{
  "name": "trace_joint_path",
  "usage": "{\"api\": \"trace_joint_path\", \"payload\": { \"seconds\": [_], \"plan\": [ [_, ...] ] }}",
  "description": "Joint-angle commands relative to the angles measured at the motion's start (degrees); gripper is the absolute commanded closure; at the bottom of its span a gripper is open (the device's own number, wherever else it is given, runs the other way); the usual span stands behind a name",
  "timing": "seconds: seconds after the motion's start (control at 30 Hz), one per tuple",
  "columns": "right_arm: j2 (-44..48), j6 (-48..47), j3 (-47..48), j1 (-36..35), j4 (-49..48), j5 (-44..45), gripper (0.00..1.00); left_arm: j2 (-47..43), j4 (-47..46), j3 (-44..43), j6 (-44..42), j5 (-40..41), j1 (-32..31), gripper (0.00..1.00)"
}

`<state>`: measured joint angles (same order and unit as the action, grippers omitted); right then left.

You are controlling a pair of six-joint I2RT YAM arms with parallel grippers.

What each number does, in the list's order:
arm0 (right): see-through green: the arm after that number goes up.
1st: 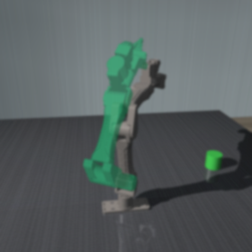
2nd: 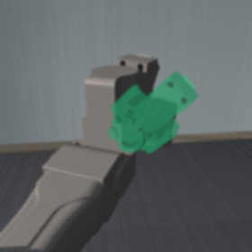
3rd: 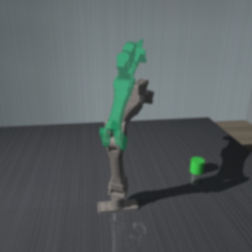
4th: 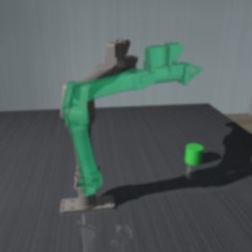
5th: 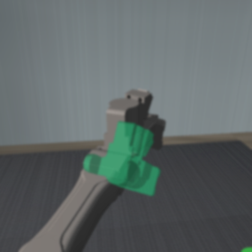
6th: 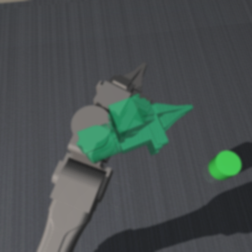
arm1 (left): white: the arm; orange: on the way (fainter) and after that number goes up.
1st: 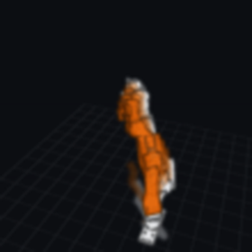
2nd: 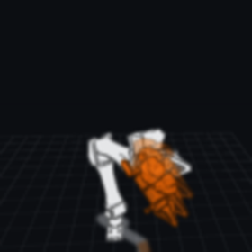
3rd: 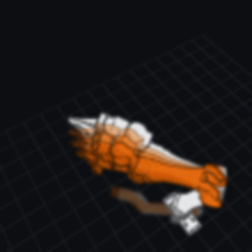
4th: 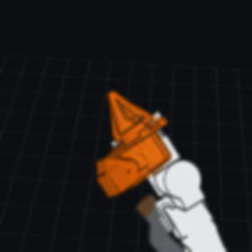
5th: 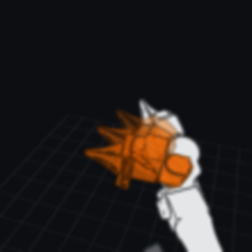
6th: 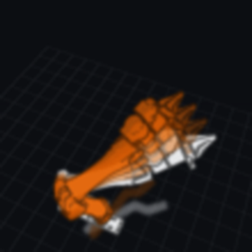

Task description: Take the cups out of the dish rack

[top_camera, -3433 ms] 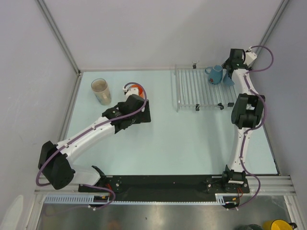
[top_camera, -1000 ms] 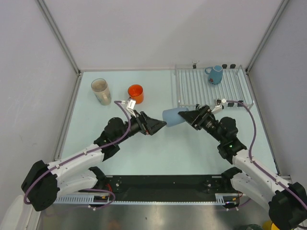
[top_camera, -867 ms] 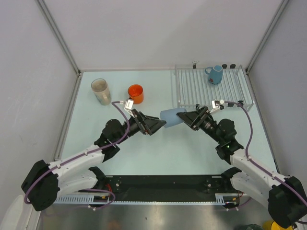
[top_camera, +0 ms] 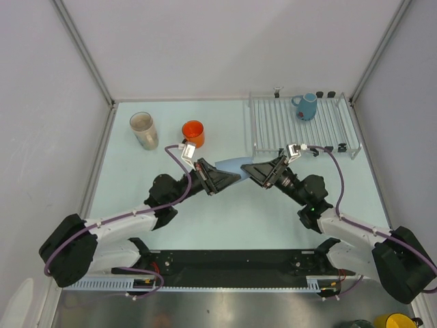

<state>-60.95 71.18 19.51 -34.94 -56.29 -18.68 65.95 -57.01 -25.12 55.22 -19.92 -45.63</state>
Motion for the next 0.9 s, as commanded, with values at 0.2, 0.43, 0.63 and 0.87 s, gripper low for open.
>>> {"api": "trace_joint_path", "payload": {
  "seconds": [0.2, 0.43, 0.63, 0.87],
  "plan": [
    [12.7, -13.4, 8.9, -0.9, 33.7, 7.0, 0.00, -3.9, 40.2, -14.9, -13.8, 7.9, -0.3, 1.00],
    [16.8, -25.5, 22.0, -0.6, 70.8, 41.0, 0.00, -3.7, 73.7, -25.8, -23.0, 28.3, -0.3, 1.00],
    [10.7, -26.8, 28.7, -0.7, 84.0, 51.8, 0.00, 6.4, 90.7, -31.6, -25.6, 36.1, -0.3, 1.00],
    [8.9, -26.4, 27.9, -0.7, 84.9, 52.4, 0.00, 15.1, 98.8, -33.7, -26.6, 36.8, -0.4, 0.99]
  ]
}}
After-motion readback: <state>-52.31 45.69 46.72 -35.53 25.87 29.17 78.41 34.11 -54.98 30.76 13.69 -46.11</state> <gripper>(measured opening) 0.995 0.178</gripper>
